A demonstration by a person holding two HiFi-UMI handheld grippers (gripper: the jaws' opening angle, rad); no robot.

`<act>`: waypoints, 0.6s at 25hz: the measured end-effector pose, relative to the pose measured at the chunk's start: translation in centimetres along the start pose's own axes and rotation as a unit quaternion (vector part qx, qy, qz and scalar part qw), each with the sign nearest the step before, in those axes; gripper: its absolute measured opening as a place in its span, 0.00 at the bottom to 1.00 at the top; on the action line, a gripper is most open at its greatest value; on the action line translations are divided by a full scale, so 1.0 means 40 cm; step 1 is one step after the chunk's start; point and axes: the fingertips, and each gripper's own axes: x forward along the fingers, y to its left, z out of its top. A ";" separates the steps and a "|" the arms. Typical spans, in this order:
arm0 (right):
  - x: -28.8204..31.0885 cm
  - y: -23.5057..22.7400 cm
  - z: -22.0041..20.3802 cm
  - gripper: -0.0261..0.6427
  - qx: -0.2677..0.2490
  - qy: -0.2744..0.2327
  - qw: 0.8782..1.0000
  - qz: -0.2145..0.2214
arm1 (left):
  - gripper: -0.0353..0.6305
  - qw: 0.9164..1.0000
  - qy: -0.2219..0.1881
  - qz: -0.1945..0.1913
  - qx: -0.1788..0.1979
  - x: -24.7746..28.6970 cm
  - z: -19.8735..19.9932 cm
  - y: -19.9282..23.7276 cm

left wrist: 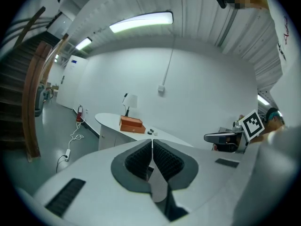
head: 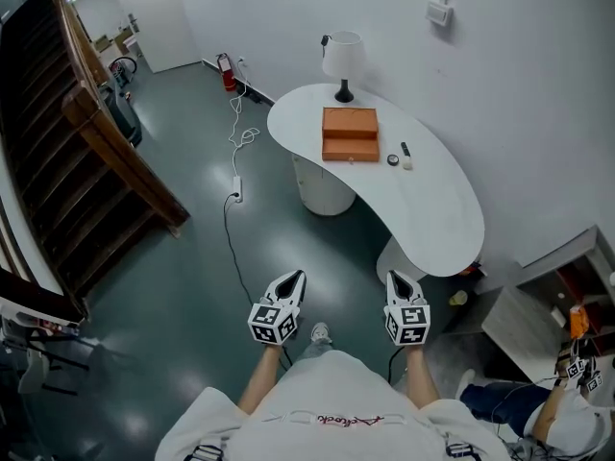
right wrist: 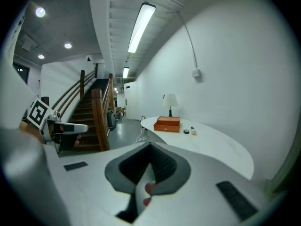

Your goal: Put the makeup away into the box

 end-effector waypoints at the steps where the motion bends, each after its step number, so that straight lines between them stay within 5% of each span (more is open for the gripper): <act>1: 0.023 0.000 0.013 0.07 0.000 -0.001 1.000 -0.001 | 0.08 1.000 0.001 -0.002 0.000 0.017 0.010 0.019; 15: 0.292 -0.051 0.130 0.07 0.004 -0.005 0.999 -0.041 | 0.08 0.999 0.004 -0.041 0.007 0.270 0.137 0.213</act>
